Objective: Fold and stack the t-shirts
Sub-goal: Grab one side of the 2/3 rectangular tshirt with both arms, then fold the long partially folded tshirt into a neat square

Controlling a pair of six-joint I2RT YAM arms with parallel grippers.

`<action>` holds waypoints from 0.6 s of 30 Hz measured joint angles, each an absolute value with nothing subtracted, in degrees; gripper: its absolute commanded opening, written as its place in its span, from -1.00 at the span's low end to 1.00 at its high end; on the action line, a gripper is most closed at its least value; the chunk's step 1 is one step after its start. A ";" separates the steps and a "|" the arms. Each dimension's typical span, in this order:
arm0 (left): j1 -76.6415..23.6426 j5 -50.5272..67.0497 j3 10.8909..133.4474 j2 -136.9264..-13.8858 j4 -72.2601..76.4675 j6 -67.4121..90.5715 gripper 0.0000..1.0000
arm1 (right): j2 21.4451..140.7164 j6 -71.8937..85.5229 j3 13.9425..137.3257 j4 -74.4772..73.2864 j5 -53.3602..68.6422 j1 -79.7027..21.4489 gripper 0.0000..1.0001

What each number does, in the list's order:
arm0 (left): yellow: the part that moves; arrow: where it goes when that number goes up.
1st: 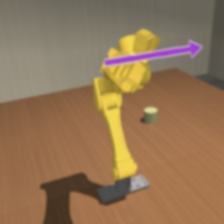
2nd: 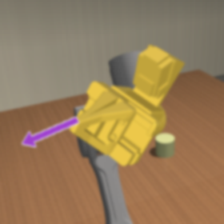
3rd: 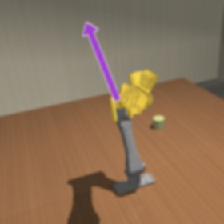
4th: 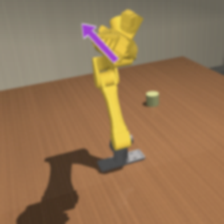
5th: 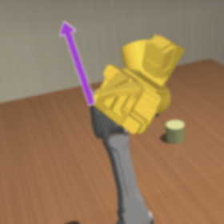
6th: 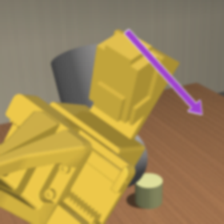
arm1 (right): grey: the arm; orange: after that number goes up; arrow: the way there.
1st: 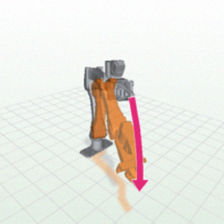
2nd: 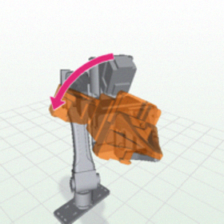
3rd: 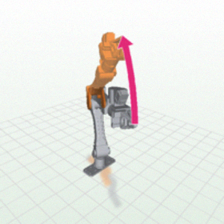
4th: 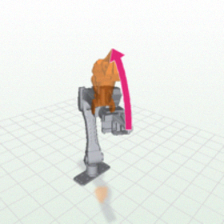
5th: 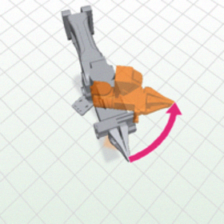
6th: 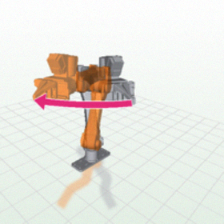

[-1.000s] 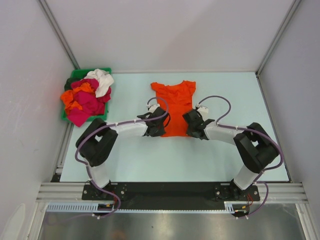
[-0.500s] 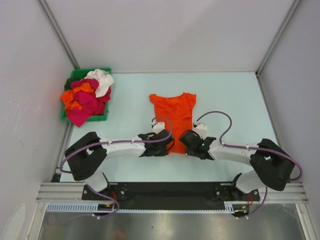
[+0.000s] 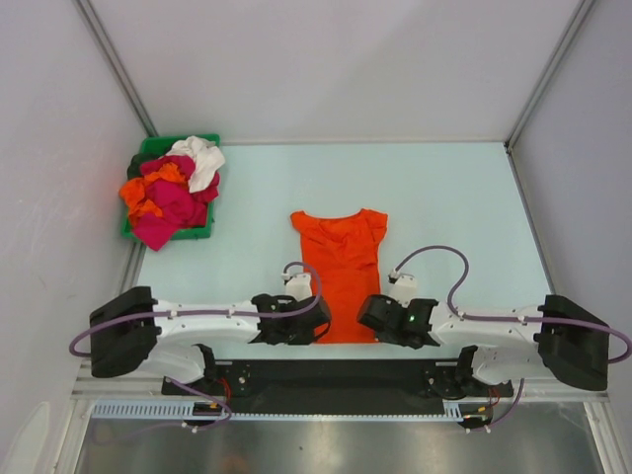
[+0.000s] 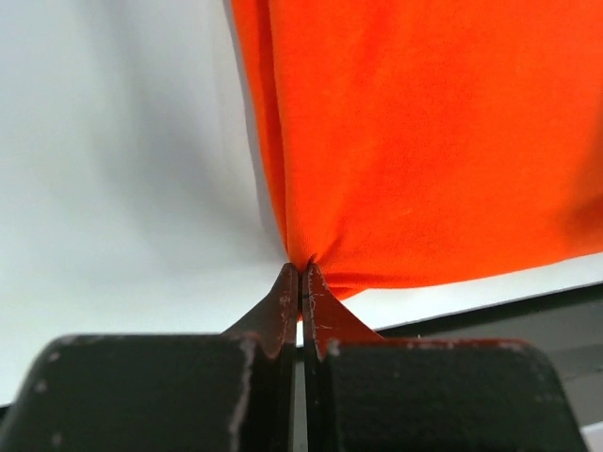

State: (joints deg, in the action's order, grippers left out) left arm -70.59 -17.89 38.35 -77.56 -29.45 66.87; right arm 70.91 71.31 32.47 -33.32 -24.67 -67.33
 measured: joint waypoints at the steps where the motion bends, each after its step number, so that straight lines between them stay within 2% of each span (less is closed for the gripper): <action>1: -71.00 -18.15 38.37 -76.88 -30.06 67.35 -1.00 | 70.65 71.92 32.60 -34.35 -24.64 -67.70 -1.00; 5: -71.53 -20.51 40.73 -74.61 -33.87 67.94 -1.00 | 70.11 72.44 36.38 -40.18 -26.20 -67.96 -1.00; 10: -71.42 -26.74 49.60 -74.02 -40.64 65.12 -1.00 | 69.95 69.73 44.47 -46.28 -31.59 -66.61 -1.00; 18: -67.68 -33.41 59.64 -74.04 -41.63 57.45 -1.00 | 69.84 58.57 50.09 -44.47 -35.90 -54.81 -1.00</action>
